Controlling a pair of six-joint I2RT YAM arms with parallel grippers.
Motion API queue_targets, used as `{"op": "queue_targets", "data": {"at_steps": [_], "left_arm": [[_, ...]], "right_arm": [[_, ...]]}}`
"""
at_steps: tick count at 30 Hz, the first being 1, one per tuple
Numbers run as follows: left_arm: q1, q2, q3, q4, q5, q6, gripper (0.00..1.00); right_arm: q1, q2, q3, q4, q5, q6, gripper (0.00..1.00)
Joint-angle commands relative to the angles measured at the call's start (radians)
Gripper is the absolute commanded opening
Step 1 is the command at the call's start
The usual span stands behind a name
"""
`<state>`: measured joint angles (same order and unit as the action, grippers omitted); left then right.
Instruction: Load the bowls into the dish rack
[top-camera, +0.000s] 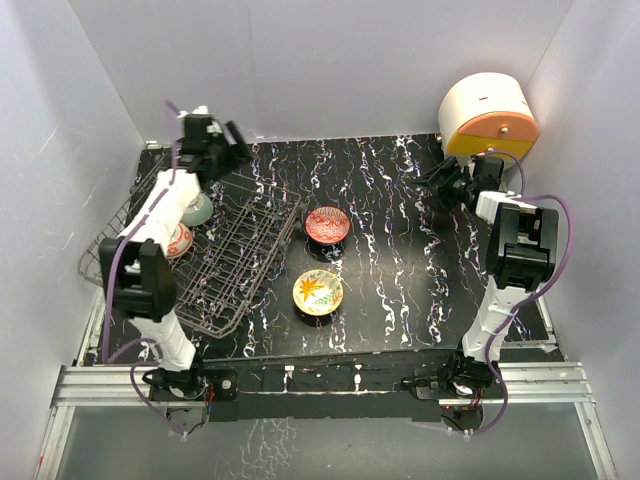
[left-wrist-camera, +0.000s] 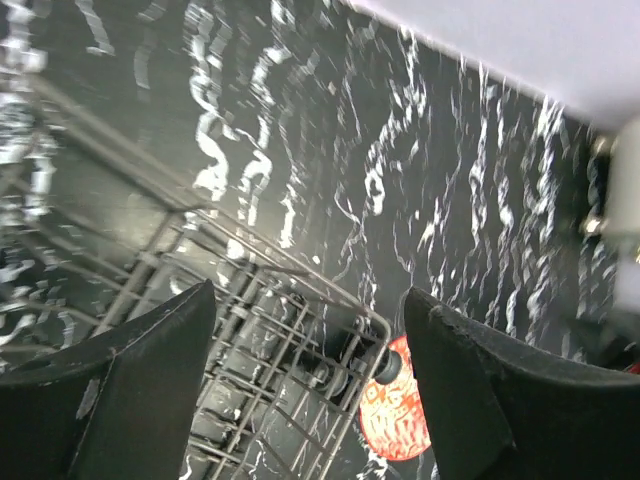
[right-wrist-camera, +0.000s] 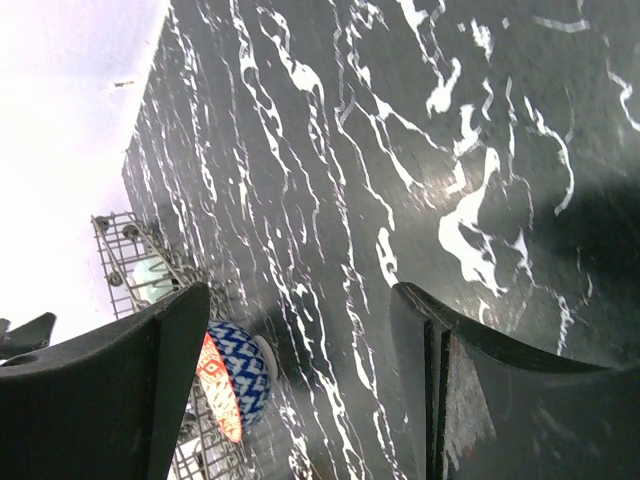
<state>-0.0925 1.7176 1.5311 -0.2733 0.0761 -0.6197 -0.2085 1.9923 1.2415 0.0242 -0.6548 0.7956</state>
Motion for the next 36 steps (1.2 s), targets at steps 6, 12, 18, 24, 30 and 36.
{"op": "queue_targets", "data": {"at_steps": [6, 12, 18, 24, 30, 36], "left_arm": [[-0.427, 0.242, 0.315, -0.148, -0.086, 0.307, 0.74], [-0.549, 0.281, 0.354, -0.095, -0.088, 0.401, 0.74], [-0.63, 0.363, 0.409, -0.091, -0.072, 0.459, 0.74], [-0.683, 0.48, 0.472, -0.16, -0.103, 0.494, 0.74], [-0.717, 0.481, 0.394, -0.172, -0.197, 0.487, 0.73], [-0.725, 0.468, 0.321, -0.155, -0.325, 0.476, 0.71]], "right_arm": [[0.002, 0.01, 0.124, -0.088, 0.037, -0.011, 0.75], [-0.016, -0.004, 0.089, -0.113, 0.06, -0.019, 0.75], [-0.024, -0.014, 0.091, -0.139, 0.071, -0.044, 0.75], [-0.03, -0.026, 0.071, -0.136, 0.064, -0.046, 0.75], [-0.047, -0.041, 0.014, -0.112, 0.051, -0.048, 0.75], [-0.054, -0.042, -0.04, -0.075, 0.036, -0.041, 0.75]]}}
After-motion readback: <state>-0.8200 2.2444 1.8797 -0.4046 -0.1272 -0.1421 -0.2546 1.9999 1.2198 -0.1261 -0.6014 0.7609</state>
